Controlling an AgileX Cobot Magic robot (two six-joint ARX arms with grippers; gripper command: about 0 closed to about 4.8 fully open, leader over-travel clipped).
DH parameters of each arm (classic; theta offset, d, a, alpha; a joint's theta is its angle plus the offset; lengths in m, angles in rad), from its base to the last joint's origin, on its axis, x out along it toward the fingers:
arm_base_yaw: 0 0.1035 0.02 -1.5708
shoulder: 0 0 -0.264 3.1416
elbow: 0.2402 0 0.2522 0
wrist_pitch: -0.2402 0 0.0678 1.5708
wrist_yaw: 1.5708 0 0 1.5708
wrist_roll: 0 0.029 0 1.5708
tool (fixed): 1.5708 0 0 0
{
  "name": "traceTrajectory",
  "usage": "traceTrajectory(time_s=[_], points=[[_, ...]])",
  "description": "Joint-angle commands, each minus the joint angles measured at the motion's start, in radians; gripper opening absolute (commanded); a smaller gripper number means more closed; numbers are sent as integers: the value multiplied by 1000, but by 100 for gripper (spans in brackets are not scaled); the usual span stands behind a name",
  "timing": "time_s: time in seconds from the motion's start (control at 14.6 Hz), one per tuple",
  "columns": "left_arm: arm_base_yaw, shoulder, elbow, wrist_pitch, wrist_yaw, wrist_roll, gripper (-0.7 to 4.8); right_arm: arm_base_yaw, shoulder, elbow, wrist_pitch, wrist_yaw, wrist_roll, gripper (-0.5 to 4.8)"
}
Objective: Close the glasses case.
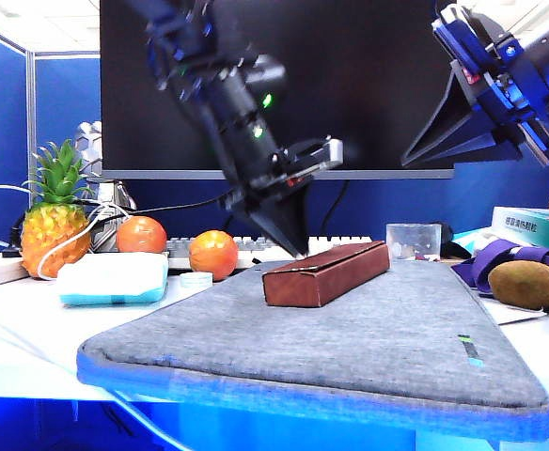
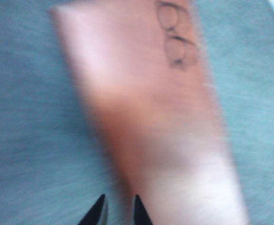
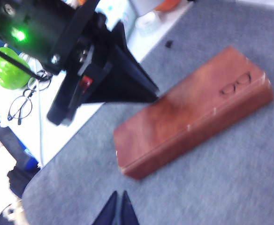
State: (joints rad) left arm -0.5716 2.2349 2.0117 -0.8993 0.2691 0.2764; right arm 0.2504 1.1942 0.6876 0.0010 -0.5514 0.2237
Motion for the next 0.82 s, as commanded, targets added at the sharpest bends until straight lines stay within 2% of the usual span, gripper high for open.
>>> traceTrajectory(time_s=[0.07,0.21,0.34,0.48,0.75,0.82], points=[[29,-103,79,4,-110,11,90,-6,-3,19,93,-8,-13,-6],[45,-214,80,8,-126,-3,95,-8,-6,43,94,-31,-12,-6],[48,-330,80,-17,-208,-2,121,-14,-26,89,93,-32,-14,-6],[75,-456,80,-20,-213,3,123,-32,-79,163,94,-20,-24,-6],[206,-663,78,-96,-219,-76,121,-74,-265,241,95,64,-68,-6],[246,-756,61,-109,-183,-59,121,-94,-349,241,82,108,-68,-6]])
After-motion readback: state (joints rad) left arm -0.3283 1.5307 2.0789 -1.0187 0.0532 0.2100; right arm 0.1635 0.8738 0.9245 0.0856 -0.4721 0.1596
